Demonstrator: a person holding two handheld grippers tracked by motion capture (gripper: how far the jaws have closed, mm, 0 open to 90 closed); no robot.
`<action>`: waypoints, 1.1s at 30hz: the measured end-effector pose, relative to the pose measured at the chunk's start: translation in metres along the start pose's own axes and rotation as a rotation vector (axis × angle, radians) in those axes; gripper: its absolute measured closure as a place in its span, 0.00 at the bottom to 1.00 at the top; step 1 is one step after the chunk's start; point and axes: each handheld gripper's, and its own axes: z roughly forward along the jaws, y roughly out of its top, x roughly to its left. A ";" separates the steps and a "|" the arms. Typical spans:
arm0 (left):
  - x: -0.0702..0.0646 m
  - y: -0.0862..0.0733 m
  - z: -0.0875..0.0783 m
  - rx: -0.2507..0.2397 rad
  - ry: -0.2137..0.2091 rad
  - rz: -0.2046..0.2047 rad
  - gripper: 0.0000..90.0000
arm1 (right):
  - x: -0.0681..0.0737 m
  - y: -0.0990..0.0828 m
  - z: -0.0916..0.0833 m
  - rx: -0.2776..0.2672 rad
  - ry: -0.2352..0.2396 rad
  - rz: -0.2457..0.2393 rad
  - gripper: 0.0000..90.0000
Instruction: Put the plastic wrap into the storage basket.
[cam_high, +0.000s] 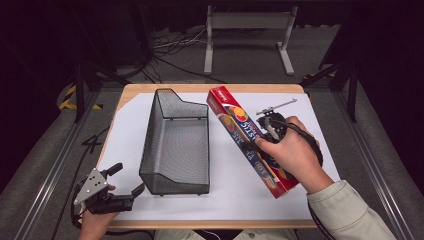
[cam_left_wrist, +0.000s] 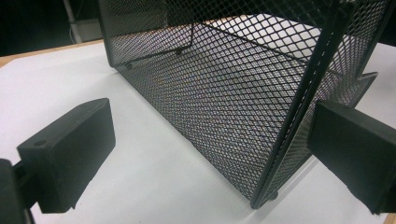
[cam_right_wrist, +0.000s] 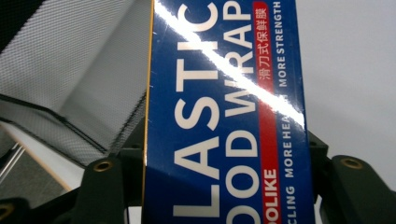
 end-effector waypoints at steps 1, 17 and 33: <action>0.000 0.000 0.000 0.004 -0.001 0.000 0.02 | 0.005 0.002 0.002 0.004 0.007 -0.006 0.45; 0.001 0.001 0.002 0.003 -0.009 0.001 0.02 | 0.049 0.022 0.026 0.020 0.069 -0.065 0.45; 0.001 -0.001 -0.002 0.001 0.000 0.001 0.02 | 0.070 0.038 0.050 0.037 0.086 -0.009 0.45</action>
